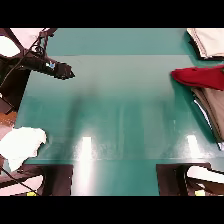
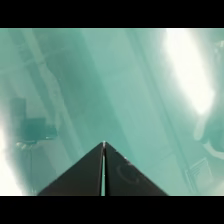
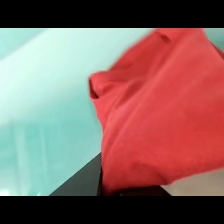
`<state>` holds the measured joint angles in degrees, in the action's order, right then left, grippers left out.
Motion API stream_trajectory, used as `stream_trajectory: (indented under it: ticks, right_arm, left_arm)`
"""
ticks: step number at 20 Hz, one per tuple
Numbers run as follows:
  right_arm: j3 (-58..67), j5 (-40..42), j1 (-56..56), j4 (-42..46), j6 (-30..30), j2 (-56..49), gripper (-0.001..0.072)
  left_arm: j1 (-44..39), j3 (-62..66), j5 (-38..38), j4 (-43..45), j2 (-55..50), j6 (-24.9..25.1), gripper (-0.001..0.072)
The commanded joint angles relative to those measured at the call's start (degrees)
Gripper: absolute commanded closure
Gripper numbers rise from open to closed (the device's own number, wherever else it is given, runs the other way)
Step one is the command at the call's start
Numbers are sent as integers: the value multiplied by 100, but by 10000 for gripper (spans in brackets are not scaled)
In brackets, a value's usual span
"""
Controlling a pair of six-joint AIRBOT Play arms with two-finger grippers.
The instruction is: Fold the shirts.
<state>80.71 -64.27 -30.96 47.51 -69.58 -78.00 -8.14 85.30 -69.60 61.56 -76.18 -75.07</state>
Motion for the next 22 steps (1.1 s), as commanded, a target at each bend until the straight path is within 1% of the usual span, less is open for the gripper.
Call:
stream_trajectory:
  ticks: [1, 2, 5, 7, 10, 14, 17, 18, 19, 22]
  right_arm:
    - [184, -105, -597, -413, 518, 46, 697]
    - [398, -260, -616, -439, 605, 46, 698]
    - [1137, -876, -619, -264, 573, 85, 698]
    - [1436, -981, -619, 199, 190, 251, 698]
    - [1541, -1193, -619, 1231, -247, 566, 698]
    - [1119, -1493, -619, 2516, -608, 986, 697]
    - [525, -1722, -619, 3877, -949, 1349, 695]
    - [302, -1764, -625, 4232, -1014, 1447, 695]
    - [63, -1801, -691, 4430, -1056, 1534, 694]
    - [-531, -1888, -1213, 4454, -1062, 1727, 692]
  left_arm:
    - [-39, -2, 72, -9, -2, 0, 681]
    - [-39, -2, 70, -9, -2, 0, 681]
    - [-39, -2, 63, -9, -2, 7, 681]
    - [-39, -2, 63, -7, 0, 9, 681]
    - [-39, -2, 61, -7, 0, 57, 680]
    - [-39, -2, 57, -7, 0, 55, 681]
    - [-39, -2, 39, -7, 0, 76, 681]
    - [-39, -2, 37, -9, 0, 184, 681]
    - [-39, -2, 35, -9, 0, 225, 681]
    - [-39, -2, -4, -11, 0, 308, 681]
